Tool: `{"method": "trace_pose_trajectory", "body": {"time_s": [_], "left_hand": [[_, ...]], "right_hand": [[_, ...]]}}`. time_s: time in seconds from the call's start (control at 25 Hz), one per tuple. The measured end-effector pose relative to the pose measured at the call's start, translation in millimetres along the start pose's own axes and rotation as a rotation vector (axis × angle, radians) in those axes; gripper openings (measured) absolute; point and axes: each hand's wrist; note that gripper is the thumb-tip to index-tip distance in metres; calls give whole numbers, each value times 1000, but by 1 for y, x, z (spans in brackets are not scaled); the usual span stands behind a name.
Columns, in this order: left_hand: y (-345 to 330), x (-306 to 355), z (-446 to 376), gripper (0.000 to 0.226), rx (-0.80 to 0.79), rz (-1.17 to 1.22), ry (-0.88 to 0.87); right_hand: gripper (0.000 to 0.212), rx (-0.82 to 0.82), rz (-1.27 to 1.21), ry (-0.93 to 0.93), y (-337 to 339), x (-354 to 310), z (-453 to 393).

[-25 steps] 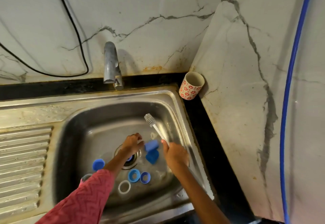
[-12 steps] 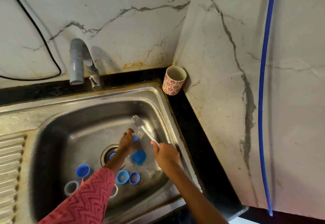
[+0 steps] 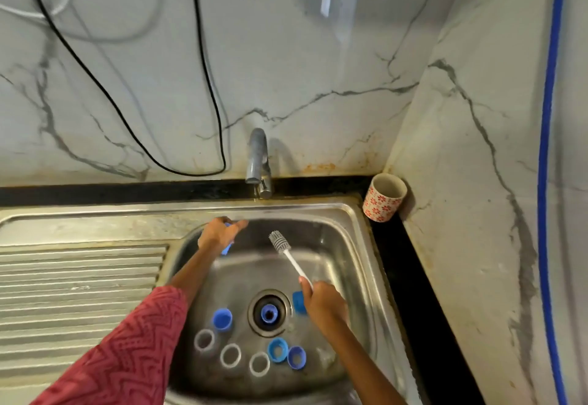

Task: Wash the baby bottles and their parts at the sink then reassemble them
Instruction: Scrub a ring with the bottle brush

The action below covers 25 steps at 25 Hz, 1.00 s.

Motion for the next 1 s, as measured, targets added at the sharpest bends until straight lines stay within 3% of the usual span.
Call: {"method": "trace_pose_trajectory", "body": {"time_s": [0.32, 0.44, 0.52, 0.68, 0.88, 1.0], "left_hand": [[-5, 89, -48, 50, 37, 71, -59], [-18, 83, -65, 36, 68, 34, -42], [-21, 67, -79, 31, 17, 136, -38], [-31, 36, -106, 28, -127, 656, 210], [-43, 28, -23, 29, -381, 951, 526], [-66, 5, 14, 24, -424, 1048, 683]], "right_hand": [[60, 1, -33, -104, -2, -15, -12], [60, 6, 2, -149, -6, -1, -16], [60, 2, 20, -155, -8, 5, -14], [60, 9, 11, -135, -8, 1, -10], [61, 75, -58, -136, 1, 1, -6], [61, 85, -72, -134, 5, 8, -1]]}}
Point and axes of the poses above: each hand's wrist, its own z-axis away from the middle knuckle, its own y-axis out of the back of the hand, x = y × z, and after that the axes turned 7 degrees about -y, right-handed
